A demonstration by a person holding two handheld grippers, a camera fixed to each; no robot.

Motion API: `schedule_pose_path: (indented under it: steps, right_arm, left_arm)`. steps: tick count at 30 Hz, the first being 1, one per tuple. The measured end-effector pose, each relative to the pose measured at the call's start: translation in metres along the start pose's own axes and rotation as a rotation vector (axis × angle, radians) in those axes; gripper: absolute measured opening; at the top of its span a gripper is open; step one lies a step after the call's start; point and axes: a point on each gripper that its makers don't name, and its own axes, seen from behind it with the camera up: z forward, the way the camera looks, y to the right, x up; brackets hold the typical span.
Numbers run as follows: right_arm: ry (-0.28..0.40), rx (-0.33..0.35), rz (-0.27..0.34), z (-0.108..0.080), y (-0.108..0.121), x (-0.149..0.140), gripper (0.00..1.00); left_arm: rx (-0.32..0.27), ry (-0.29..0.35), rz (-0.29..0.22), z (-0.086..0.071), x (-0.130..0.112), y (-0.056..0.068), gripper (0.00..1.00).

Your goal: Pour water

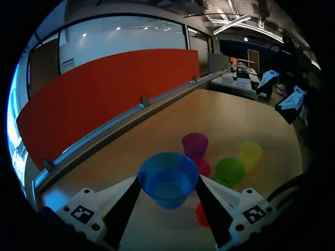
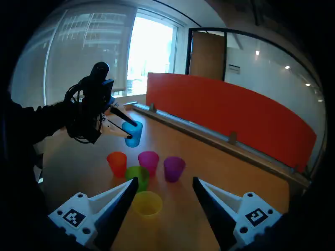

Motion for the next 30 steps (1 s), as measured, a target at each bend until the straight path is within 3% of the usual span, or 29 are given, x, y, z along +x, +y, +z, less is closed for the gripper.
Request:
schedule_pose_path:
  steps: [14, 30]
  right_arm:
    - [0.017, 0.006, 0.000, 0.001, -0.007, 0.006, 1.00]
    - [0.022, 0.006, 0.000, 0.002, -0.008, 0.001, 1.00]
  left_arm:
    - [0.015, 0.104, -0.044, -0.024, 0.027, 0.009, 0.86]
    - [0.026, 0.233, -0.088, -0.063, 0.050, 0.030, 0.86]
